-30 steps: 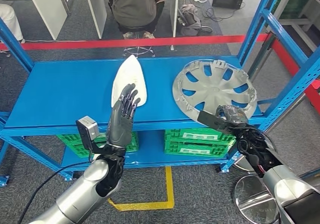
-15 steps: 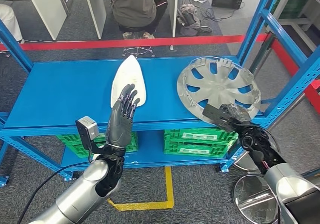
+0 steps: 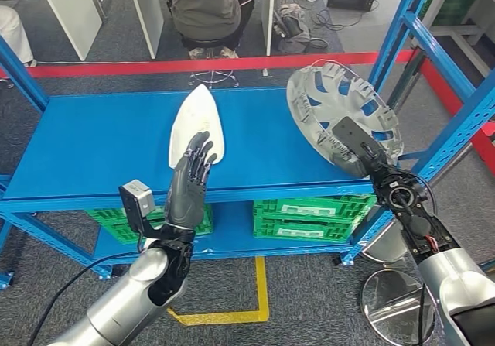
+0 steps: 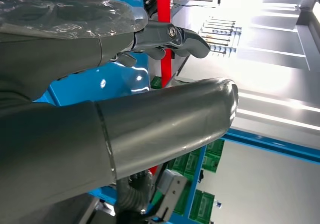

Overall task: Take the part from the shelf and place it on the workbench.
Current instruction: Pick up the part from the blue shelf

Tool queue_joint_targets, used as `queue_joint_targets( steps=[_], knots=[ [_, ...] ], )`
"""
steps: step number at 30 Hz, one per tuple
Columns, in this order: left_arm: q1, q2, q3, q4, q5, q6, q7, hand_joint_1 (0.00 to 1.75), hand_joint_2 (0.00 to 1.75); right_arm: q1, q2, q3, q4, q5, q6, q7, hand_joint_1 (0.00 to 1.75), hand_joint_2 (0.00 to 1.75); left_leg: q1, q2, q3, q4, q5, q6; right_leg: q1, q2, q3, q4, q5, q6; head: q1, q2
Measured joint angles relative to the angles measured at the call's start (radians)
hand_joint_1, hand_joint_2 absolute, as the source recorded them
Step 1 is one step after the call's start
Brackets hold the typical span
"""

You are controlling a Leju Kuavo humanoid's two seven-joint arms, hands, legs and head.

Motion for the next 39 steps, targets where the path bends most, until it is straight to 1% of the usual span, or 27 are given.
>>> queue_joint_targets(
  steps=[6, 12, 19, 23, 27, 39],
  knots=[
    [0.001, 0.000, -0.001, 0.000, 0.000, 0.002, 0.000, 0.00, 0.00, 0.040, -0.006, -0.019, -0.152, -0.046, 0.015, 0.027, 1.75, 1.75, 0.000, 0.001, -0.002, -0.001, 0.000, 0.000, 0.000, 0.001, -0.003, 0.000, 0.000, 0.000, -0.001, 0.000],
    [0.002, 0.000, -0.002, 0.000, 0.000, 0.002, 0.000, 0.00, 0.00, 0.058, -0.010, -0.027, -0.251, -0.065, 0.022, 0.030, 1.75, 1.75, 0.000, -0.001, -0.004, -0.002, 0.000, -0.001, 0.000, 0.000, -0.005, 0.001, -0.001, -0.001, -0.002, 0.000],
    [0.002, -0.003, -0.007, 0.000, -0.001, 0.004, -0.005, 0.00, 0.00, 0.065, -0.010, -0.031, -0.395, -0.157, 0.064, 0.060, 1.75, 1.75, 0.000, 0.000, -0.006, -0.002, 0.000, -0.001, 0.000, 0.001, -0.007, 0.001, -0.001, -0.001, -0.002, 0.000],
    [0.002, -0.010, -0.016, 0.000, -0.005, 0.004, -0.007, 0.00, 0.00, 0.066, -0.004, -0.023, -0.494, -0.200, 0.071, 0.084, 1.75, 1.75, 0.000, 0.000, -0.006, -0.002, 0.000, -0.001, 0.000, 0.001, -0.007, 0.001, -0.001, -0.001, -0.002, 0.000],
    [0.002, -0.015, -0.022, 0.001, -0.011, 0.008, -0.011, 0.00, 1.75, 0.067, -0.001, -0.015, -0.582, -0.236, 0.071, 0.096, 1.75, 1.75, 0.000, -0.001, -0.007, -0.002, 0.000, -0.001, 0.000, 0.000, -0.007, 0.001, -0.001, -0.001, -0.002, 0.000],
    [0.006, -0.016, -0.023, 0.001, -0.029, 0.027, -0.014, 0.00, 1.75, 0.068, 0.013, 0.011, -0.797, -0.331, 0.082, 0.147, 1.75, 1.75, 0.000, -0.001, -0.007, -0.002, 0.000, -0.001, 0.000, 0.000, -0.008, 0.001, -0.001, -0.001, -0.001, 0.000]
  ],
)
